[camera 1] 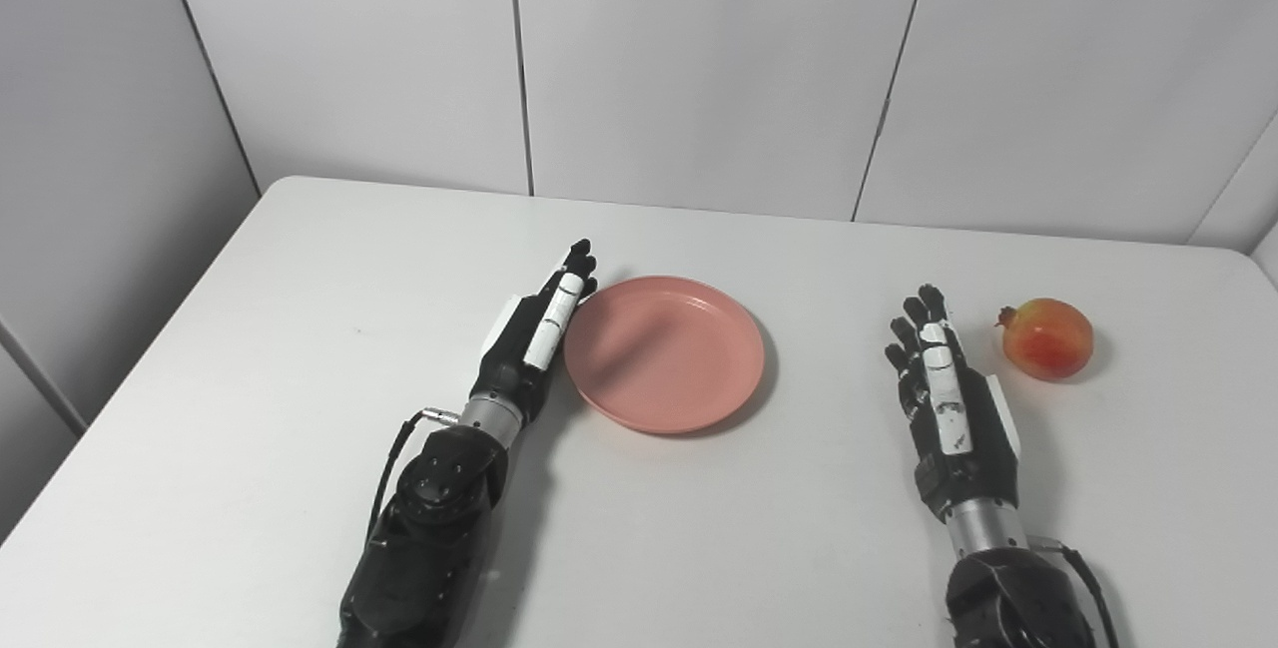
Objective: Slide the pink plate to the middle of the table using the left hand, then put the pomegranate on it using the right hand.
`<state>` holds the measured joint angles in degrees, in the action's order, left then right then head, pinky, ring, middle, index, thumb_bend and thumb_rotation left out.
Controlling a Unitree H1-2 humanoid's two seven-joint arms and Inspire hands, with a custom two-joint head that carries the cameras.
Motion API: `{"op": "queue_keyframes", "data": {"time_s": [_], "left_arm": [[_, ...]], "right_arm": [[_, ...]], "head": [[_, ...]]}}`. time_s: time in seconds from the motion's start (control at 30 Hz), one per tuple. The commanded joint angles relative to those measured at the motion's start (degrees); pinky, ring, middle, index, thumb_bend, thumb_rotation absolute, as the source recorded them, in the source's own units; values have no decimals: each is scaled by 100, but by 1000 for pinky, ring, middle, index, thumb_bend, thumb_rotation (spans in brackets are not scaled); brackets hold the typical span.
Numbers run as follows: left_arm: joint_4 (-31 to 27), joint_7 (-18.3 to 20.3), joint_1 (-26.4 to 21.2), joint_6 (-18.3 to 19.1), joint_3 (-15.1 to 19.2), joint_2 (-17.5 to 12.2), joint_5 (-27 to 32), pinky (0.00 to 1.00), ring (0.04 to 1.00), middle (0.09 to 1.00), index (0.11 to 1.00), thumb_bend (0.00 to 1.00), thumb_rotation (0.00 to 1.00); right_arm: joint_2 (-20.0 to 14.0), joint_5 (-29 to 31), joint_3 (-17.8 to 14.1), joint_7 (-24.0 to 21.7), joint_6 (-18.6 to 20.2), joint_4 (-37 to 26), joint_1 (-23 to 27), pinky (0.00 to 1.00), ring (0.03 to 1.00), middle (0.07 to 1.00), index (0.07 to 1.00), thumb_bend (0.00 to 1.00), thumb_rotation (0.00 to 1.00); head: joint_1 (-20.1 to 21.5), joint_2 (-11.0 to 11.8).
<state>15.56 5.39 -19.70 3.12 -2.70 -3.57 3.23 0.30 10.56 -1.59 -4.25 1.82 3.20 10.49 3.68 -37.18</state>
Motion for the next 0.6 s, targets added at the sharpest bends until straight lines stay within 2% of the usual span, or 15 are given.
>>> {"op": "queue_keyframes", "data": {"time_s": [0.0,0.3,0.43,0.57], "left_arm": [[-201,52,-125,-74,-17,42,-11,976,985,998,990,607,1000],[-157,236,-50,-245,55,167,240,972,989,1000,1000,594,1000],[-104,279,12,-446,69,259,305,975,992,1000,1000,592,1000],[-100,150,99,-577,78,408,259,950,970,988,982,603,1000]], "right_arm": [[34,-21,21,-14,-85,-147,214,1000,1000,1000,1000,649,842],[117,-133,60,27,-194,-9,250,1000,1000,1000,1000,624,854],[140,-210,77,38,-234,44,261,1000,1000,1000,1000,625,861],[146,-236,98,35,-281,64,262,1000,1000,1000,1000,620,865]], "head": [[58,22],[275,97],[322,84],[356,90]]}}
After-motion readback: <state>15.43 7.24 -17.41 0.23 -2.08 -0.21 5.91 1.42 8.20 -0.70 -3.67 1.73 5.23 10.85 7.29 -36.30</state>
